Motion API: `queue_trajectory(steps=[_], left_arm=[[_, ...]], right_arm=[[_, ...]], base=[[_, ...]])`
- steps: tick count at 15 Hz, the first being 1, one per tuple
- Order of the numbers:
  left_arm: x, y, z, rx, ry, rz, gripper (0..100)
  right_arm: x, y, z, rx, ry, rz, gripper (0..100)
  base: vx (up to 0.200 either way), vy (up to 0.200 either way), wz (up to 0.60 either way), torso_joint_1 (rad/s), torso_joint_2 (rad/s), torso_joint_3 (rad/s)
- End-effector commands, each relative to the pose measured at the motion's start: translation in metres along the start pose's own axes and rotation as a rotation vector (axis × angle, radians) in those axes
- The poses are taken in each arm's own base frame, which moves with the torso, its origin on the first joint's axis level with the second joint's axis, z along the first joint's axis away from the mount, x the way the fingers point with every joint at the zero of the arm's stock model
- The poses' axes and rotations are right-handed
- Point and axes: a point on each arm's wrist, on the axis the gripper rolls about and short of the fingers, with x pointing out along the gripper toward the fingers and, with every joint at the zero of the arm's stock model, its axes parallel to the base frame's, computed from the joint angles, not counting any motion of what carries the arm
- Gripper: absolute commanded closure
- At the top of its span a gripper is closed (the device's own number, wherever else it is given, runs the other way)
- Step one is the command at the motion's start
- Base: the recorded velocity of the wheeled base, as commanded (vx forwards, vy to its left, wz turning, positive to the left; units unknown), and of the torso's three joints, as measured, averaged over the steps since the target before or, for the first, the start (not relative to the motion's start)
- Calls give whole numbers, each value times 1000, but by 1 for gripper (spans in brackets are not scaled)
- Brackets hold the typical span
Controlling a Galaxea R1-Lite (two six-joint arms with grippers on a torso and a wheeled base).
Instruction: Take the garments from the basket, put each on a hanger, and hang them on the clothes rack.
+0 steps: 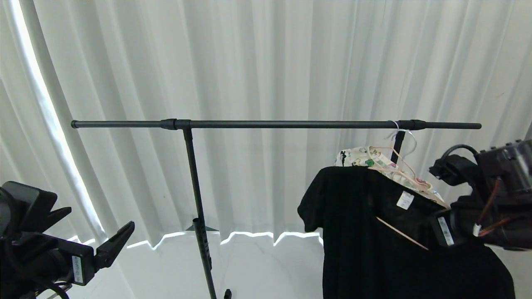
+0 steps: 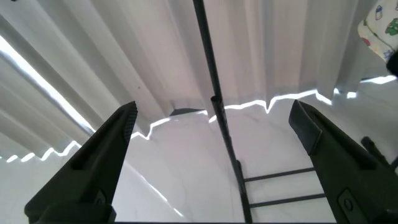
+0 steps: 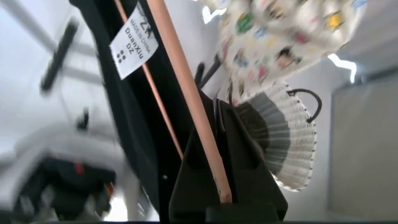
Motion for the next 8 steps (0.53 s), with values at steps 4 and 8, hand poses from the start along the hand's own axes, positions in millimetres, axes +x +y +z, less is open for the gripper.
queue_trajectory(steps=[4, 8], left_arm=[[0, 0, 2, 26, -7, 1, 0], [0, -1, 1, 28, -6, -8, 0]], right_arm=[[42, 11, 27, 70, 26, -100, 100], [40, 11, 35, 79, -4, -101, 100]], base=[[0, 0, 0, 0, 0, 0], [100, 0, 0, 2, 0, 1]])
